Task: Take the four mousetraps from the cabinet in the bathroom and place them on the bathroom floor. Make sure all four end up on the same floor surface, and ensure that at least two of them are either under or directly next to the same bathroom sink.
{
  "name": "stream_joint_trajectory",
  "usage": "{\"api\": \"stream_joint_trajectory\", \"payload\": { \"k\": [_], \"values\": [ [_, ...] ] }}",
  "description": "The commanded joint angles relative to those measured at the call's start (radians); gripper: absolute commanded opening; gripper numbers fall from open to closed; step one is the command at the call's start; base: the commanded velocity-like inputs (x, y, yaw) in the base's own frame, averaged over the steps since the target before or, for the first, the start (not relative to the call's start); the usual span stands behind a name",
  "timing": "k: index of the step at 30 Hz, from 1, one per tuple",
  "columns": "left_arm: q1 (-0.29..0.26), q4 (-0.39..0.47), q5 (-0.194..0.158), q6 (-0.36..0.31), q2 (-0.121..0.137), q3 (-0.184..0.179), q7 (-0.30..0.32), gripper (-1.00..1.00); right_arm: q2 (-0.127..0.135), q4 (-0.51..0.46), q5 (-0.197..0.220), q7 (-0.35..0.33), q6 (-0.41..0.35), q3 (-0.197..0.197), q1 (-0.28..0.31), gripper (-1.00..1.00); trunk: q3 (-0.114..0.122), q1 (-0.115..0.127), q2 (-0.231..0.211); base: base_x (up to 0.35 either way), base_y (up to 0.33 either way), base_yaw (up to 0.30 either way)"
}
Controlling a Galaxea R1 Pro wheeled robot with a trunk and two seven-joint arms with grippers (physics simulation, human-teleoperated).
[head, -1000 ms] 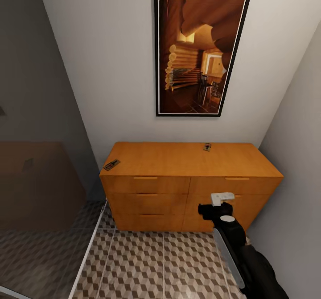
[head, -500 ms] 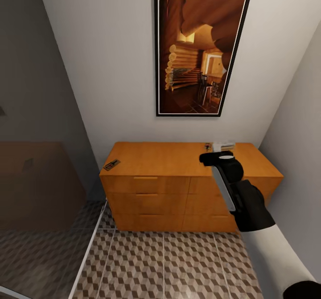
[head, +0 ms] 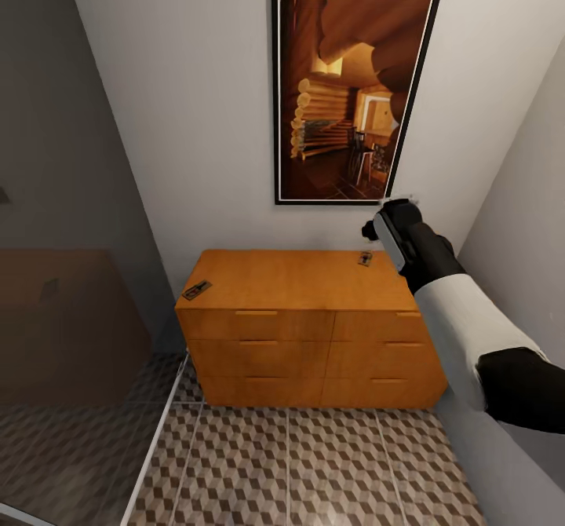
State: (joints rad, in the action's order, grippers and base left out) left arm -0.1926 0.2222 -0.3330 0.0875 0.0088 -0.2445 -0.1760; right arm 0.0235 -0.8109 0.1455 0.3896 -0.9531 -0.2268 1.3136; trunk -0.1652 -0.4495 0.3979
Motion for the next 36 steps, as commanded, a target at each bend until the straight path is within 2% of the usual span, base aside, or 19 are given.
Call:
{"api": "stream_joint_trajectory", "payload": {
  "k": [1,7,10,20,29,36],
  "values": [
    [-0.001,0.0,-0.009,0.003,0.0,-0.009,-0.005,1.0,0.001,0.074,0.017,0.008,0.022,0.004,0.034,1.0,-0.002,-0.001,0.002,0.0,0.0,0.0],
    [-0.001,0.0,-0.009,0.003,0.0,-0.009,-0.005,1.0,0.002,0.264,0.04,0.003,0.154,0.031,0.082,1.0,-0.002,-0.001,0.002,0.0,0.0,0.0],
    [-0.001,0.0,-0.009,0.003,0.0,-0.009,-0.005,1.0,0.002,0.332,0.047,-0.006,0.187,0.037,0.089,1.0,-0.002,-0.001,0.002,0.0,0.0,0.0],
    [-0.001,0.0,-0.01,0.003,0.0,-0.009,-0.004,1.0,-0.002,0.357,0.06,-0.025,0.201,0.038,0.091,1.0,-0.002,-0.001,0.002,0.0,0.0,0.0],
    [-0.001,0.0,-0.009,0.003,0.0,-0.009,-0.004,1.0,0.0,0.357,0.097,-0.033,0.203,0.039,0.092,1.0,-0.002,-0.001,0.002,0.0,0.0,0.0],
    [-0.001,0.0,-0.009,0.003,0.0,-0.009,-0.004,1.0,0.0,0.357,0.118,-0.075,0.203,0.039,0.092,1.0,-0.002,-0.001,0.002,0.0,0.0,0.0]
  ]
}}
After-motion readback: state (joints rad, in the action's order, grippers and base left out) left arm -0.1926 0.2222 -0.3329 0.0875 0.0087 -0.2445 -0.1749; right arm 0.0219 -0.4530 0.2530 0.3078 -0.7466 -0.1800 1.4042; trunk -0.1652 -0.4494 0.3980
